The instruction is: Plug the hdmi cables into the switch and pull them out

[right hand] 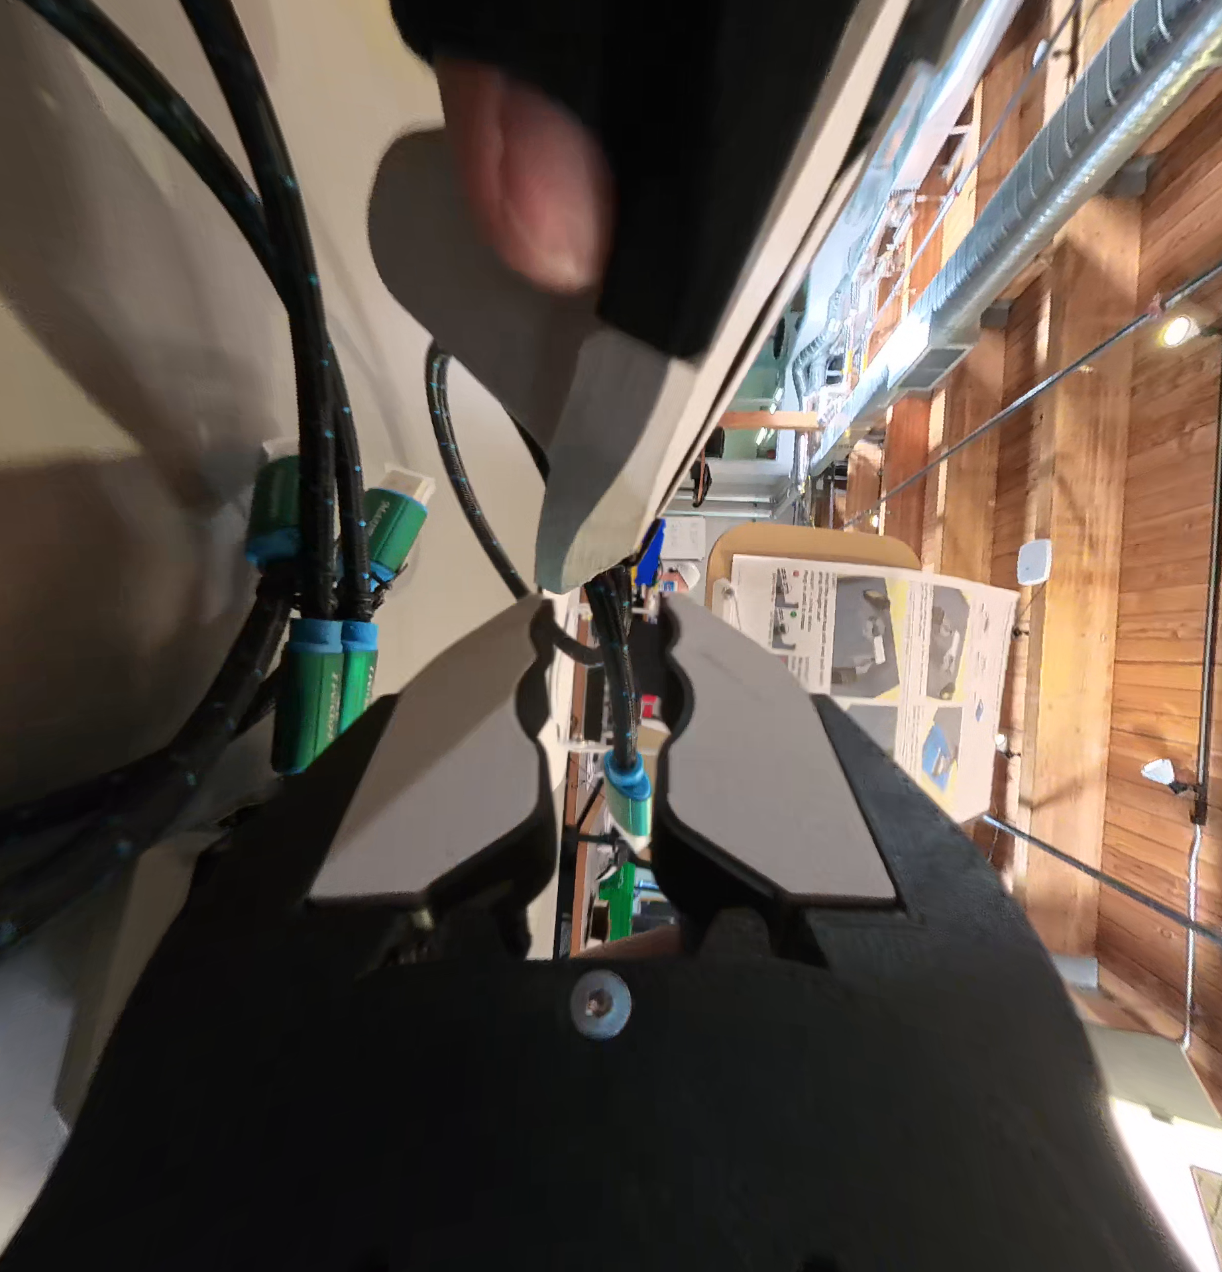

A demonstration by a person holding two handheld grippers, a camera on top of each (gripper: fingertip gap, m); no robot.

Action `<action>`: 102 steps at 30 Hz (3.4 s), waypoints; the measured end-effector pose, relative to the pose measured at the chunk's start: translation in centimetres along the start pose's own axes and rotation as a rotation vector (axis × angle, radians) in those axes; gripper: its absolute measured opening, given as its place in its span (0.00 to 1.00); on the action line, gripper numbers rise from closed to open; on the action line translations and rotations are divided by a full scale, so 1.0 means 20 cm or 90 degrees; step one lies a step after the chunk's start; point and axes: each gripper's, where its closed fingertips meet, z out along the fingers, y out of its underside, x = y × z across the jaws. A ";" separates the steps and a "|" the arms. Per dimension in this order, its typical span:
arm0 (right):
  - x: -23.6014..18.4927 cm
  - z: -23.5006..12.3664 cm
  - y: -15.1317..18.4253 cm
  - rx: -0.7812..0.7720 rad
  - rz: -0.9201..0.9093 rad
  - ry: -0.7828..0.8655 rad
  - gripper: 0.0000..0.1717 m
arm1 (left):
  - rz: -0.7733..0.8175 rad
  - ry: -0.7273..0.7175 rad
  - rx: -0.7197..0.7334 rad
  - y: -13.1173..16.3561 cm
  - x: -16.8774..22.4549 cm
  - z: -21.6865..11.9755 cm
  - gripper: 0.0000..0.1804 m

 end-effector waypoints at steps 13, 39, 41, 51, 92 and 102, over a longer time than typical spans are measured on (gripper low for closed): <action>0.08 -0.02 0.09 0.022 0.088 0.052 0.04 | 0.031 0.110 0.098 -0.12 0.04 -0.15 0.26; 0.09 -0.09 -0.11 0.176 -0.069 0.132 0.06 | -0.280 0.385 -0.020 -0.02 0.25 -0.14 0.14; 0.10 -0.06 -0.06 0.127 -0.081 0.129 0.13 | -0.315 0.377 -0.018 -0.02 0.23 -0.12 0.14; 0.18 -0.16 0.07 0.026 -0.001 0.097 0.17 | -0.485 0.257 0.122 -0.11 -0.01 -0.08 0.14; 0.13 -0.21 0.04 0.106 0.445 -0.014 0.05 | -0.083 0.033 0.137 -0.19 -0.09 -0.20 0.16; 0.10 -0.27 -0.05 0.186 0.422 -0.056 0.05 | 0.155 -0.009 0.009 -0.03 0.04 -0.05 0.20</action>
